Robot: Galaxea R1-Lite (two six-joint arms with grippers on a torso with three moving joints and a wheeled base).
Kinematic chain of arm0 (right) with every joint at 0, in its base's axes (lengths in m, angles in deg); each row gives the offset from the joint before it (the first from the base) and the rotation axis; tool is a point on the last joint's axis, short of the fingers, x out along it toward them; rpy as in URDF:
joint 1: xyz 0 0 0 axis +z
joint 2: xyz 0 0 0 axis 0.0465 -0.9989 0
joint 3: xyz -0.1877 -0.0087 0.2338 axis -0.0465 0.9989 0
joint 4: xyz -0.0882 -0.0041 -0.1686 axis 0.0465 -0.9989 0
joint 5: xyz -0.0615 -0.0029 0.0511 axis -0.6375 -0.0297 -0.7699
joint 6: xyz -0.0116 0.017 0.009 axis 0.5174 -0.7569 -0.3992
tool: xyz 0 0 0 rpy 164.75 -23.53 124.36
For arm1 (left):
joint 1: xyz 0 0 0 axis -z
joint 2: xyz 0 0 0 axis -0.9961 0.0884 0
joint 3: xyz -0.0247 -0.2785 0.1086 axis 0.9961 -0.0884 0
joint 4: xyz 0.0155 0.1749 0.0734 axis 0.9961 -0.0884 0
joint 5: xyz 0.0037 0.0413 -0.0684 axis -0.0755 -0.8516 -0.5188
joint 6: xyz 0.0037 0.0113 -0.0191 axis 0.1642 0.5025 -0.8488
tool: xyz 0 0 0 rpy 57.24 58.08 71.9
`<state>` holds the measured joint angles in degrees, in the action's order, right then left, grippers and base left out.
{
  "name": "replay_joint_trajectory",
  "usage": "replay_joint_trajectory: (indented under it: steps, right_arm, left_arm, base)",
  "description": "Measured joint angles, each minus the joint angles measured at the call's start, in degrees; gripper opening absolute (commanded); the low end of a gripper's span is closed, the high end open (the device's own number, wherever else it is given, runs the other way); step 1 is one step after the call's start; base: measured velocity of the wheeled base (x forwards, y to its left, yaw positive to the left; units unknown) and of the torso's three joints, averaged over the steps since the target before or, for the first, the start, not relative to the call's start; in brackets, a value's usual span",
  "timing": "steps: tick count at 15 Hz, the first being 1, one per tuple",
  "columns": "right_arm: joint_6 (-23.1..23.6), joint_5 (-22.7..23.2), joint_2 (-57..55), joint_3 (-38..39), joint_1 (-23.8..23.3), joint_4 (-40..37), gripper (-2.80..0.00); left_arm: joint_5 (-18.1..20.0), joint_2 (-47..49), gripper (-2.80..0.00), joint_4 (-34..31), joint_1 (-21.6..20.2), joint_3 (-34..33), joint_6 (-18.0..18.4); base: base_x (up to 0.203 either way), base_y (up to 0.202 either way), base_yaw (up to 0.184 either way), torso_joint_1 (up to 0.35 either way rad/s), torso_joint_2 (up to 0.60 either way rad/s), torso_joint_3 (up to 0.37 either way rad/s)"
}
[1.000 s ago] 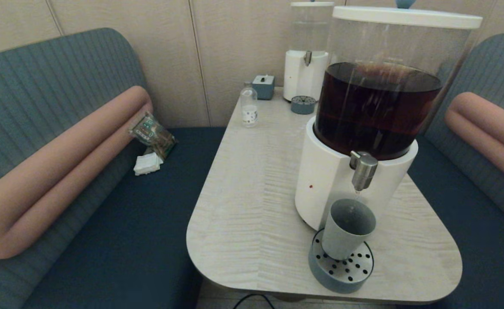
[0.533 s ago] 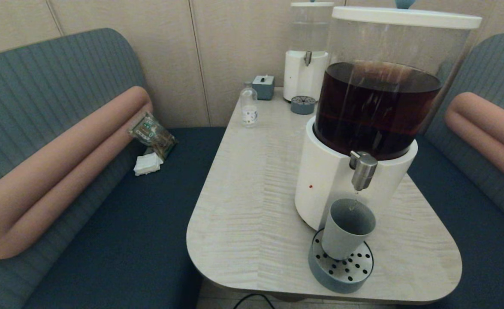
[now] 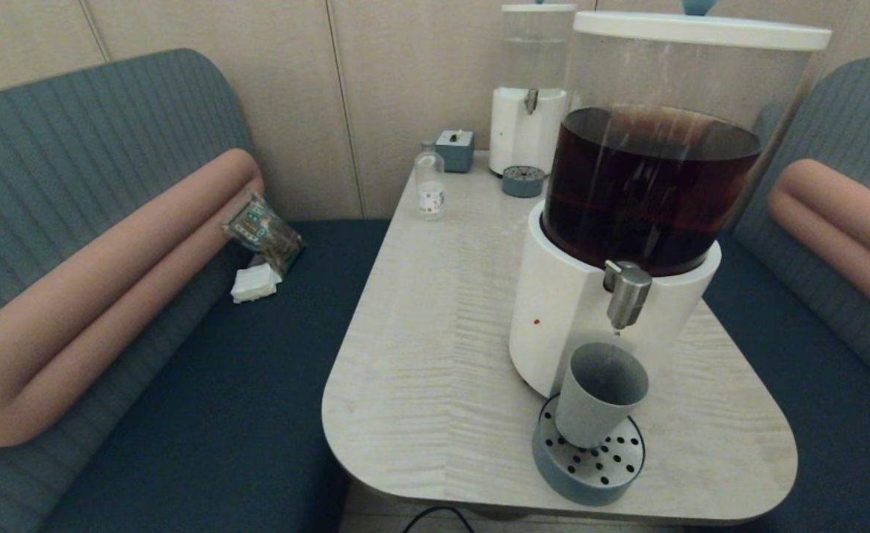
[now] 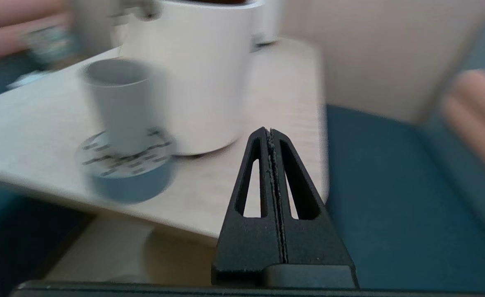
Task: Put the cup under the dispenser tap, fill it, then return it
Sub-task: Turn off the faucet
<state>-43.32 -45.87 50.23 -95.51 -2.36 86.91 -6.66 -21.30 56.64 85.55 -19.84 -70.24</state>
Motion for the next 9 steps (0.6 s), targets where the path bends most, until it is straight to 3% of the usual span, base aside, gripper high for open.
replay_joint_trajectory:
  steps: [3, 5, 9]
  right_arm:
    - [0.44, -4.12, 0.8, 4.58, 0.02, 6.66, -2.8]
    - [0.36, -4.97, 0.96, 5.39, 0.02, 6.85, -2.8]
    - [0.1, -4.79, 0.98, 5.7, 0.02, -2.12, -2.8]
  left_arm:
    - [0.0, 0.0, -2.8, 0.0, 0.0, 0.0, 0.0]
    - [0.0, 0.0, -2.8, 0.0, 0.0, 0.0, 0.0]
    - [-0.02, 0.0, -2.8, -0.02, 0.0, 0.0, -0.01]
  base:
    - [0.0, 0.0, 0.0, 0.0, 0.0, 0.0]
    - [0.0, 0.0, 0.0, 0.0, 0.0, 0.0]
    - [0.0, 0.0, 0.0, 0.0, 0.0, 0.0]
